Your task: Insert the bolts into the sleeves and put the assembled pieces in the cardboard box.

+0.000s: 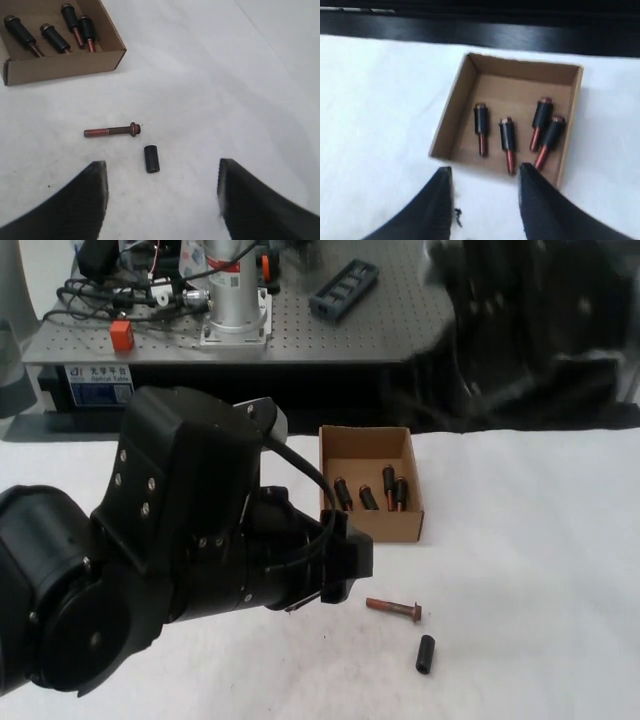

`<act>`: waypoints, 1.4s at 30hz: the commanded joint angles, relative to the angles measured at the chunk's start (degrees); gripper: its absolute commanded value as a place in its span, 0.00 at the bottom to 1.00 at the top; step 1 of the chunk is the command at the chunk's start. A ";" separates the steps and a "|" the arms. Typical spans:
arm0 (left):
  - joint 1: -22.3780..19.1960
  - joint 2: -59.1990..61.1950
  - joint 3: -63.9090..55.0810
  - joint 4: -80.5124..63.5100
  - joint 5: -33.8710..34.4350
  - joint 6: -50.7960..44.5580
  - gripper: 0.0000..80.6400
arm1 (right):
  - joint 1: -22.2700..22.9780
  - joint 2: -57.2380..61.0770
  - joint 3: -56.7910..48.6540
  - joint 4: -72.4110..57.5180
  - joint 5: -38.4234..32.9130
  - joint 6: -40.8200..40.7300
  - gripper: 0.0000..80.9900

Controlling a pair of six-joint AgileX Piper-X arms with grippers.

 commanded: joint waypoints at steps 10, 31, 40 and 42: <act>0.26 -0.26 -0.32 -0.08 -0.75 2.48 0.57 | 5.54 0.43 16.68 6.55 0.15 -0.91 0.39; 0.26 -0.26 -0.32 0.16 -0.75 3.85 0.57 | 6.15 7.39 16.81 9.63 2.66 5.68 0.39; 0.26 -0.26 -0.32 0.16 -0.75 5.19 0.57 | 6.15 9.93 16.81 9.61 2.63 5.56 0.23; 0.26 -0.26 -0.32 0.16 -0.75 5.58 0.57 | 6.15 9.93 16.81 8.73 2.63 4.14 0.13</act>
